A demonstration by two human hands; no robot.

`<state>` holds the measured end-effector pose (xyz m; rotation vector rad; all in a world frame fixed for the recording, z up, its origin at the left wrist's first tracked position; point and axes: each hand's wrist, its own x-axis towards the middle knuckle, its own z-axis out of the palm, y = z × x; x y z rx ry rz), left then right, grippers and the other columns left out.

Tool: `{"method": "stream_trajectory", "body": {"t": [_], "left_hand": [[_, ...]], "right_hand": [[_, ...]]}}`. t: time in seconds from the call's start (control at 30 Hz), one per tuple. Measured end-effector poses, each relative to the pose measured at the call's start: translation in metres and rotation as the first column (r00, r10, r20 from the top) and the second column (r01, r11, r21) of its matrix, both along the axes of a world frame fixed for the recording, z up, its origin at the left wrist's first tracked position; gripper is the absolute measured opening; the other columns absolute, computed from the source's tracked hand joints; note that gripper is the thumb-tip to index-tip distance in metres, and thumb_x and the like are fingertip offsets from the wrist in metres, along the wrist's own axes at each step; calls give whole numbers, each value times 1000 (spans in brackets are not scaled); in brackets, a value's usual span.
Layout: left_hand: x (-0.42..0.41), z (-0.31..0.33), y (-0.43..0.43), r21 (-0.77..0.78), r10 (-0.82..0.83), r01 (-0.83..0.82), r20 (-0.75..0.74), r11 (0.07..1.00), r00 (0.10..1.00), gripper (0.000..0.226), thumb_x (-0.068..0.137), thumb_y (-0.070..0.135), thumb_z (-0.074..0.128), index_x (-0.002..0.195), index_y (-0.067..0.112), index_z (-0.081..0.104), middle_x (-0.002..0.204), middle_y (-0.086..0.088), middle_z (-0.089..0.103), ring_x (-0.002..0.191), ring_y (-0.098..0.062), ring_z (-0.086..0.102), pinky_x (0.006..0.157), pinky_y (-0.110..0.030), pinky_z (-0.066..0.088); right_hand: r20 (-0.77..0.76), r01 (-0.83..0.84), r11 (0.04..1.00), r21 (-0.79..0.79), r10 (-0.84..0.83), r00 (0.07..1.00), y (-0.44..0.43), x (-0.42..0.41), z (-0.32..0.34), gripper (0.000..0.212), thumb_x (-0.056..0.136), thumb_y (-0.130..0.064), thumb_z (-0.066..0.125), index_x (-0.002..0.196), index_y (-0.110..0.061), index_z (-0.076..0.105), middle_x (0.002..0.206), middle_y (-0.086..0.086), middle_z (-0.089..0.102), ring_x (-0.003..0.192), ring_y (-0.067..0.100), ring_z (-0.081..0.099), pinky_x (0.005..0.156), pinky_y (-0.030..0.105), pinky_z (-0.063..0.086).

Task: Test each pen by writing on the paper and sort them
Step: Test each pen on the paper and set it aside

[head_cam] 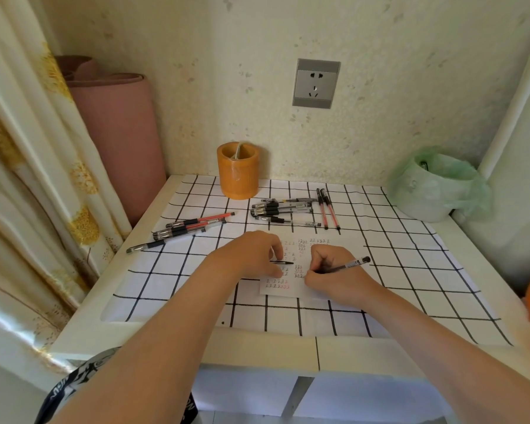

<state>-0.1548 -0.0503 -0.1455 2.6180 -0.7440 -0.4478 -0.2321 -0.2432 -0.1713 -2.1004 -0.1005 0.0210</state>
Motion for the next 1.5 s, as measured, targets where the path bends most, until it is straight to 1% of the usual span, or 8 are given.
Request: {"method": "stream_trajectory", "body": {"t": [0.33, 0.57, 0.73, 0.83, 0.9, 1.0, 1.17, 1.5], "left_hand": [[3, 2, 3, 16, -26, 26, 23, 1000, 999, 25, 82, 30, 75, 104, 30, 64, 95, 13, 54, 93, -10, 56, 81, -25, 48], [4, 6, 8, -26, 11, -9, 48, 1000, 999, 13, 93, 25, 61, 104, 27, 66, 107, 12, 61, 95, -7, 55, 77, -21, 44], [8, 9, 9, -119, 87, -79, 65, 990, 994, 13, 99, 25, 51, 104, 29, 63, 98, 12, 66, 84, -7, 58, 71, -24, 47], [8, 15, 10, -189, 92, -77, 71, 979, 993, 17, 101, 24, 47, 105, 25, 64, 95, 8, 67, 72, -3, 54, 61, -20, 39], [8, 19, 11, -220, 96, -75, 85, 972, 992, 19, 101, 24, 47, 106, 24, 65, 96, 9, 66, 76, -2, 54, 61, -18, 37], [10, 19, 13, -222, 107, -85, 91, 971, 990, 18, 100, 25, 49, 106, 25, 66, 97, 9, 65, 84, -4, 55, 65, -17, 37], [9, 18, 11, -209, 113, -90, 102, 974, 988, 16, 100, 26, 51, 107, 27, 66, 100, 11, 65, 93, -6, 55, 68, -15, 37], [-2, 23, 2, -292, 33, -19, 43, 956, 999, 13, 98, 23, 56, 101, 27, 67, 88, 13, 68, 80, 2, 58, 71, -19, 42]], "right_hand": [[-64, 283, 900, 330, -278, 958, -1, 5, 5, 7, 89, -4, 69, 88, -10, 66, 68, 11, 69, 54, 18, 59, 45, 28, 45], [-66, 242, 865, 439, -237, 969, -5, 12, 22, 43, 97, 11, 48, 127, -16, 63, 106, 9, 72, 70, 24, 69, 54, 33, 56], [-184, 305, 745, 593, -243, 952, -9, 19, 46, 39, 103, 4, 34, 116, -11, 67, 104, 14, 64, 73, 29, 67, 65, 40, 60], [-89, 237, 871, 431, -220, 971, -16, 21, 48, 30, 101, 3, 38, 111, -16, 60, 105, 12, 60, 65, 23, 62, 58, 34, 55], [90, 183, 983, 2, -182, 979, -20, 21, 47, 22, 99, -5, 52, 108, -25, 49, 104, 0, 63, 62, 16, 58, 57, 30, 50], [194, 124, 905, -408, -46, 980, -20, 23, 41, 25, 94, -19, 64, 109, -36, 54, 100, -16, 65, 72, 6, 57, 70, 31, 49], [153, 110, 918, -381, -55, 987, -9, 20, 41, 20, 94, -19, 65, 108, -33, 70, 100, -19, 66, 95, 6, 61, 91, 35, 51], [145, 41, 904, -425, 23, 989, 6, 19, 37, 25, 96, -17, 56, 113, -32, 66, 106, -16, 68, 92, 6, 61, 86, 35, 52]]}}
